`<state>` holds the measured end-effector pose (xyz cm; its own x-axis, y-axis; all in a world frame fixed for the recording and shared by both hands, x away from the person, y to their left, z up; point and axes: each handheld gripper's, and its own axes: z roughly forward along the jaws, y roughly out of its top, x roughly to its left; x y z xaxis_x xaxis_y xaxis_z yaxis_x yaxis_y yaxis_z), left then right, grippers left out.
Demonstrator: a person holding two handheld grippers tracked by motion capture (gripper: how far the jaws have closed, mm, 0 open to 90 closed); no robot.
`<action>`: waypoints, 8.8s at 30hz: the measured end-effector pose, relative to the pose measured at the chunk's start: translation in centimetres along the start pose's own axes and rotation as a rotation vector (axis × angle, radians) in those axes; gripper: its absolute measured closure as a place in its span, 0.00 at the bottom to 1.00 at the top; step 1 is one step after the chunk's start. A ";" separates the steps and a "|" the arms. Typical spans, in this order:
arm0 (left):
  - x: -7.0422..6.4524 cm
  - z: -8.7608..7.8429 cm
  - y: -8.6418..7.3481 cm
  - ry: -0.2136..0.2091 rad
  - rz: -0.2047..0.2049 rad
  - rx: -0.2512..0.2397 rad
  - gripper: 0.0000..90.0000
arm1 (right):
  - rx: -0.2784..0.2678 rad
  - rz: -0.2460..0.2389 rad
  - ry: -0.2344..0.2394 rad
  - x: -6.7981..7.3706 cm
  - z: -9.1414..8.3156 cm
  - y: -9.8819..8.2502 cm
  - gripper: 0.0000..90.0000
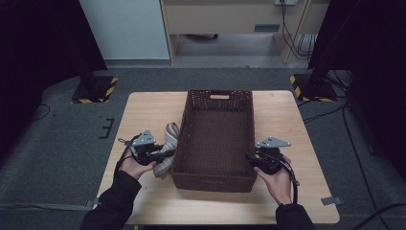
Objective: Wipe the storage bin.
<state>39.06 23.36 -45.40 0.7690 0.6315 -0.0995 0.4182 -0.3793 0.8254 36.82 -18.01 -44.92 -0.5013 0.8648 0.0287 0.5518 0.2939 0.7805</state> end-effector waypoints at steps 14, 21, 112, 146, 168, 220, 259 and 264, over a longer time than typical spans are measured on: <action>-0.2 -0.4 -2.1 -0.011 -0.013 0.058 0.74 | -0.007 -0.025 0.019 -0.3 -0.4 -0.2 0.59; -1.1 -2.8 -0.4 -0.019 0.025 -0.040 0.74 | -0.017 -0.036 0.021 -0.4 -0.6 -0.2 0.56; -4.9 -3.6 -5.2 0.007 -0.028 0.151 0.74 | -0.004 -0.012 0.040 0.5 -0.5 -0.4 0.65; 3.8 -5.6 -6.0 0.400 -0.302 0.206 0.72 | -0.070 0.015 0.019 -1.0 -1.5 0.0 0.42; 3.4 -4.8 -5.8 0.365 -0.248 0.123 0.44 | -0.035 -0.005 0.023 -0.4 -0.5 -0.2 0.49; -4.8 2.0 3.0 0.150 -0.075 0.039 0.56 | -0.010 -0.035 -0.016 -2.0 -0.7 0.2 0.64; -6.7 2.4 2.8 0.128 -0.074 -0.029 0.55 | -0.010 0.023 -0.068 -3.1 -3.4 -1.0 0.72; -6.6 2.1 3.2 0.096 -0.057 -0.021 0.58 | 0.016 0.002 -0.098 -3.4 -2.8 -0.8 0.87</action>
<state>36.31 16.61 -43.28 0.6939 0.7139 -0.0941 0.4491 -0.3270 0.8315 36.19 -22.30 -43.94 -0.4326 0.9011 -0.0313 0.5636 0.2973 0.7707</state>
